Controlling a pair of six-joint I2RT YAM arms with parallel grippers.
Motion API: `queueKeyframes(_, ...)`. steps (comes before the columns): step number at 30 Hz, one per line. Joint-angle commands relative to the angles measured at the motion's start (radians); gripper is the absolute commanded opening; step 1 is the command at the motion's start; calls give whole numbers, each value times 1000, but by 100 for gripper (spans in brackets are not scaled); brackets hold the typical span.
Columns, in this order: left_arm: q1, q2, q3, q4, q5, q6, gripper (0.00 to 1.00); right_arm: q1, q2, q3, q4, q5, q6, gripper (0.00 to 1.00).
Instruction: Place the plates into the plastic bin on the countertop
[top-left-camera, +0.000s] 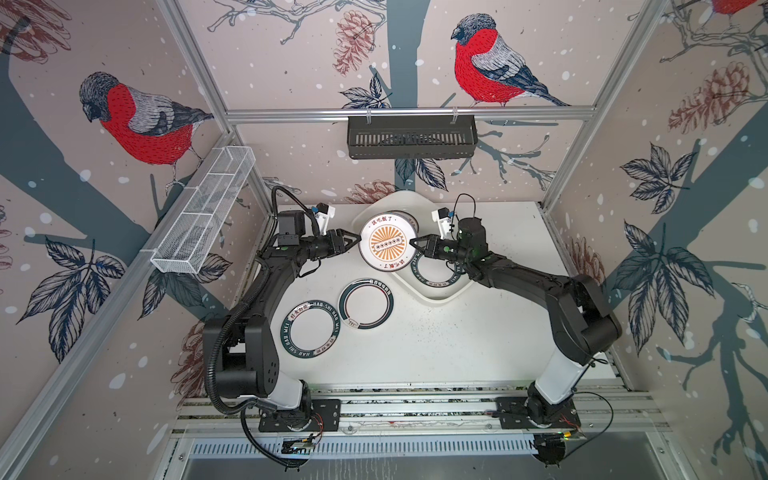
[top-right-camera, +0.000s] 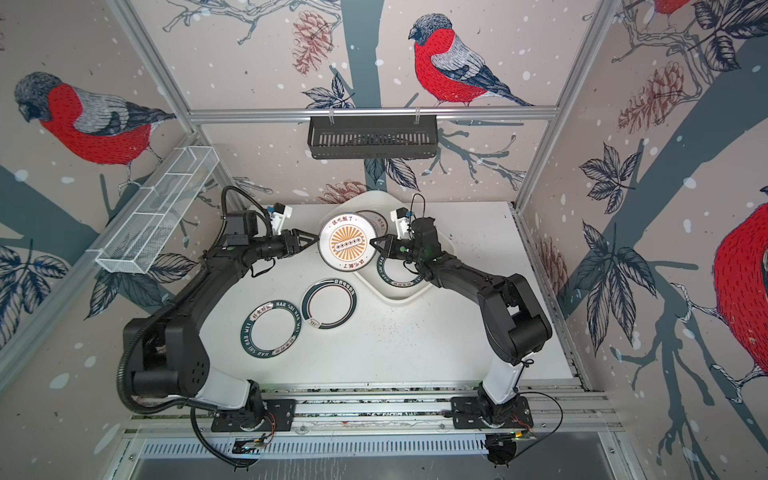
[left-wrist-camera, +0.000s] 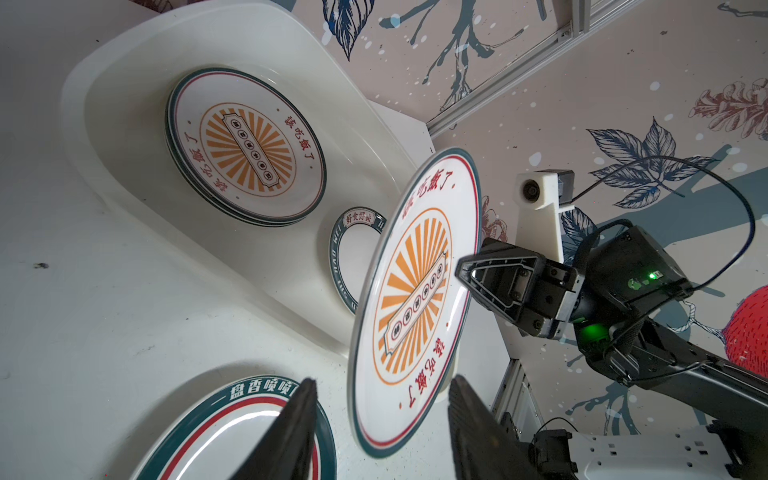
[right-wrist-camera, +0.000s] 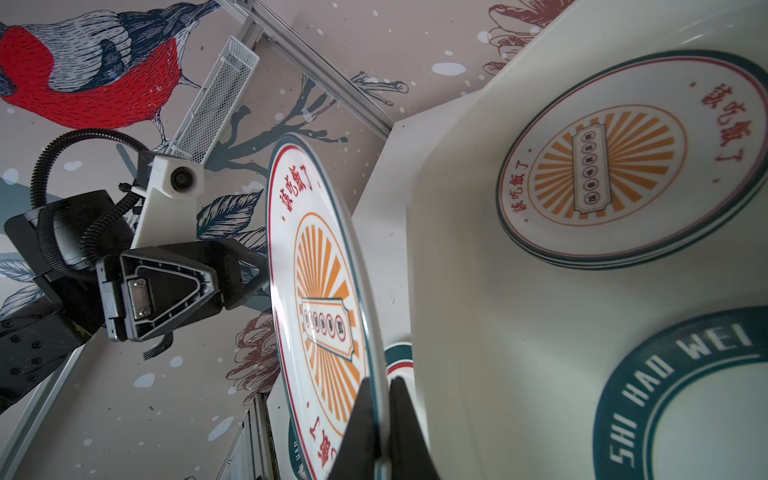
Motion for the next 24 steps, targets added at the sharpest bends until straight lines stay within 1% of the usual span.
queueKeyframes(1, 0, -20, 9, 3, -39, 22, 53, -44, -31, -12, 15, -24, -26, 3)
queueKeyframes(3, 0, -32, 9, 4, -42, 26, 54, -85, -44, -6, -43, -22, -52, 3)
queueKeyframes(6, -1, -44, 10, 8, -43, 29, 54, -138, -51, 36, -195, 3, -136, 3)
queueKeyframes(9, 0, -41, 8, 7, -40, 30, 54, -172, -49, 89, -352, 45, -226, 3)
queueKeyframes(12, 0, -34, -5, 18, -29, 23, 54, -200, -47, 125, -469, 66, -282, 3)
queueKeyframes(17, 1, -24, 6, 21, -15, 18, 54, -238, -26, 157, -582, 79, -344, 3)
queueKeyframes(24, 0, -21, 10, 15, -1, 20, 54, -268, 14, 191, -667, 86, -390, 3)
